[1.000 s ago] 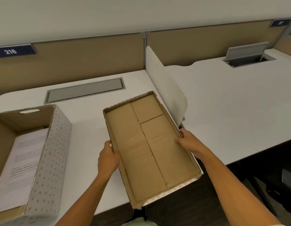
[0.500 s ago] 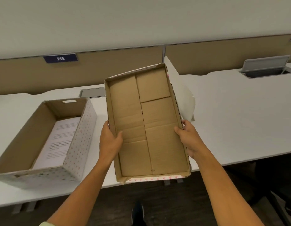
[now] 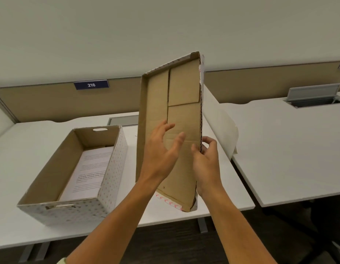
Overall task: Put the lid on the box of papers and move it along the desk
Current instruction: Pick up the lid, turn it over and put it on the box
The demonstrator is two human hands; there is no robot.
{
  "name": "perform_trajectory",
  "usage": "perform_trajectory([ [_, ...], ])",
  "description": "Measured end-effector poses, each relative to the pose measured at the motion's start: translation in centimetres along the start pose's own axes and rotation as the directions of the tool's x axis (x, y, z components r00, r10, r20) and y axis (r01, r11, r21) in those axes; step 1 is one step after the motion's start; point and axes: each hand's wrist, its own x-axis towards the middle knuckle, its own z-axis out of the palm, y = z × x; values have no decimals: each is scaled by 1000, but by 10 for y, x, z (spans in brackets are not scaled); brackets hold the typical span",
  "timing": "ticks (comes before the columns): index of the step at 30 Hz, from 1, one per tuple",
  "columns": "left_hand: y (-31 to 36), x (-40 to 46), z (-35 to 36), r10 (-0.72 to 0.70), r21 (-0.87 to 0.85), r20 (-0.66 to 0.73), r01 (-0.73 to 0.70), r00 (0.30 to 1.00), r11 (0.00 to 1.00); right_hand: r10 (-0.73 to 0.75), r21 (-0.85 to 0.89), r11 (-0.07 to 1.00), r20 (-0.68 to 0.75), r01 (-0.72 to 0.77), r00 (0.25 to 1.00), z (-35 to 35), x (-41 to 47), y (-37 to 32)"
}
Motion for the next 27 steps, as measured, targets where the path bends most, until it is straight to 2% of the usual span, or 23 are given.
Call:
perform_trajectory([
  [6,20,5,-39,24,-114,77,-15,997,993,-160,-66,986,-100,154,982,54,-30,2],
  [12,21,-8,-83,-33,-209,165,68,986,976,-338,-61,941,-155,333,928,112,-64,10],
  [17,10,-25,-127,73,-142,192,-46,979,989,-442,34,889,-194,456,876,154,-95,18],
  [21,1,-36,-161,109,-120,217,-84,970,989,-494,0,864,-183,503,850,184,-120,21],
  [25,-5,-46,-189,111,-190,188,-75,976,979,-488,53,861,-192,506,851,209,-143,20],
  [27,-6,-47,-204,132,-233,157,-94,979,968,-531,9,843,-145,538,835,222,-147,18],
])
